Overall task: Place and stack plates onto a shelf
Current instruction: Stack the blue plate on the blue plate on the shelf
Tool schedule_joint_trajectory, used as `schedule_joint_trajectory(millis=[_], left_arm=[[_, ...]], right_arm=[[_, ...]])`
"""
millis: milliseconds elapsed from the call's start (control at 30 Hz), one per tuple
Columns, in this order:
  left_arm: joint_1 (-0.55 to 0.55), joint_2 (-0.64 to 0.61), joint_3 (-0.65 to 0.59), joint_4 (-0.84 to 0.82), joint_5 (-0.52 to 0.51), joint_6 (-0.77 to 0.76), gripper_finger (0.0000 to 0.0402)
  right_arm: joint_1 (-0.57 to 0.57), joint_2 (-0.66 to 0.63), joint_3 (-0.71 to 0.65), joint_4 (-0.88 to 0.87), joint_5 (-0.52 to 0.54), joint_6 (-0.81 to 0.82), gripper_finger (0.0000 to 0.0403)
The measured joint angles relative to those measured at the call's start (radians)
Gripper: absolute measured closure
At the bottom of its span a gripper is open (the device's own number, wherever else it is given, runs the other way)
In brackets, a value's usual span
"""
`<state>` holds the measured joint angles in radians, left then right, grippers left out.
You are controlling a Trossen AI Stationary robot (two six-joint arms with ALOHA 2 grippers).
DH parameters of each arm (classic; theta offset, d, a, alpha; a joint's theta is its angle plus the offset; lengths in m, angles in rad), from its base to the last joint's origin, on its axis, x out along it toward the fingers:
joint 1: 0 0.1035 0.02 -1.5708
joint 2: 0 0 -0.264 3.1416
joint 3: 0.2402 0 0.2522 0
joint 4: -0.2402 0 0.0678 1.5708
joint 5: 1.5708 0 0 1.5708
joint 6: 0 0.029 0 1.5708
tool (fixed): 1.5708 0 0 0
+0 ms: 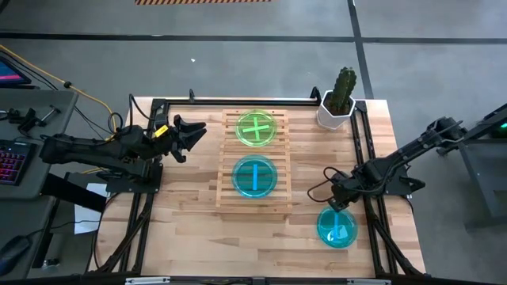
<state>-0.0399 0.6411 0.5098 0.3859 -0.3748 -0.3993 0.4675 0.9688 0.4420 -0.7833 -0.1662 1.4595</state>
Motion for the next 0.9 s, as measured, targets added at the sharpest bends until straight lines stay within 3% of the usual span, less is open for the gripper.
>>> schedule_joint_trajectory(millis=[600,900], left_arm=[[0.000,0.000,0.000,0.000,0.000,0.000,0.0257],[0.000,0.000,0.000,-0.001,0.001,0.001,0.0257]], right_arm=[[0.000,0.002,0.000,0.034,-0.047,-0.143,0.0249],[0.001,0.111,0.000,0.075,-0.081,-0.181,0.0249]])
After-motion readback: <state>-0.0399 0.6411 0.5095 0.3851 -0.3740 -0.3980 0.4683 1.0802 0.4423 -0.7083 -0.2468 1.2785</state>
